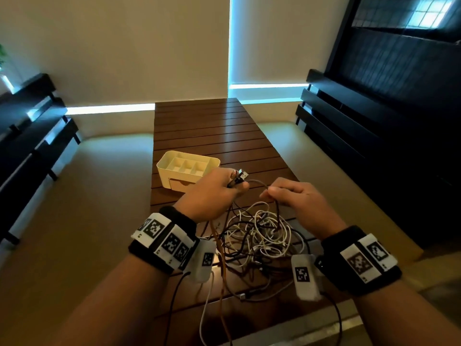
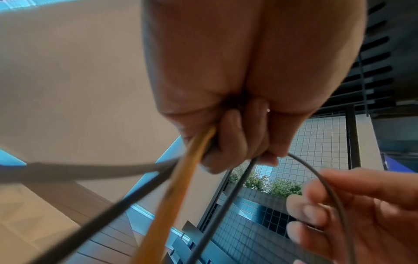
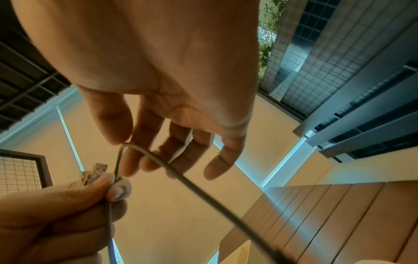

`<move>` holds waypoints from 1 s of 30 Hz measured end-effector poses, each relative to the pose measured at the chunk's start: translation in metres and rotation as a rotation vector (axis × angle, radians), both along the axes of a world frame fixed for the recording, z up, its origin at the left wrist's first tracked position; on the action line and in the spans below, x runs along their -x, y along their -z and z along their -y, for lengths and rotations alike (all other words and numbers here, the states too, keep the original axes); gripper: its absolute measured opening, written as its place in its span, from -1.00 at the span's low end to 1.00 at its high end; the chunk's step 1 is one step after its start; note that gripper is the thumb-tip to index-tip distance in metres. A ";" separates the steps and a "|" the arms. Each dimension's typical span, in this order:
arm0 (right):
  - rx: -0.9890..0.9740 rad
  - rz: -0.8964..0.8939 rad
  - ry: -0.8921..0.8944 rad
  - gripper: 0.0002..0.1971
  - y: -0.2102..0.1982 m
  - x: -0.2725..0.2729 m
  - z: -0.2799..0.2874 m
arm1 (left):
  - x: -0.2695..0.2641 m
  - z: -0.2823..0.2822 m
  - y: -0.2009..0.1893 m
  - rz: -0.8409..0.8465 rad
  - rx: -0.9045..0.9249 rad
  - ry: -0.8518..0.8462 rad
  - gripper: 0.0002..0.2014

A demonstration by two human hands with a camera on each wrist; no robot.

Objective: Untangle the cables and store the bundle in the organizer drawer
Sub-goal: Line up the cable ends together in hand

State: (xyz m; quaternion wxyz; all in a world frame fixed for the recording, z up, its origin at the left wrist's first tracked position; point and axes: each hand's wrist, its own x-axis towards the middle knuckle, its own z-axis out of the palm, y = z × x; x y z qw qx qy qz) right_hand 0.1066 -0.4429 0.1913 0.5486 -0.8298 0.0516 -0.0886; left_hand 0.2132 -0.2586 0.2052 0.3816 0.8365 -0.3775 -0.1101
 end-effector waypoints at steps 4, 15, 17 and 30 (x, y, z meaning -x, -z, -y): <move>0.103 0.076 0.084 -0.84 -0.012 0.003 -0.010 | 0.005 -0.002 -0.001 -0.011 -0.009 0.104 -0.70; 0.245 -0.172 -0.086 -0.85 -0.019 0.026 -0.050 | 0.010 -0.034 -0.003 -0.114 0.279 0.023 -0.70; 0.182 -0.359 -0.219 -0.80 -0.022 0.035 -0.054 | 0.008 -0.041 -0.004 -0.202 0.358 -0.031 -0.72; 0.169 -0.379 -0.250 -0.31 0.010 0.010 -0.092 | 0.021 -0.054 -0.010 -0.379 0.527 0.018 -0.75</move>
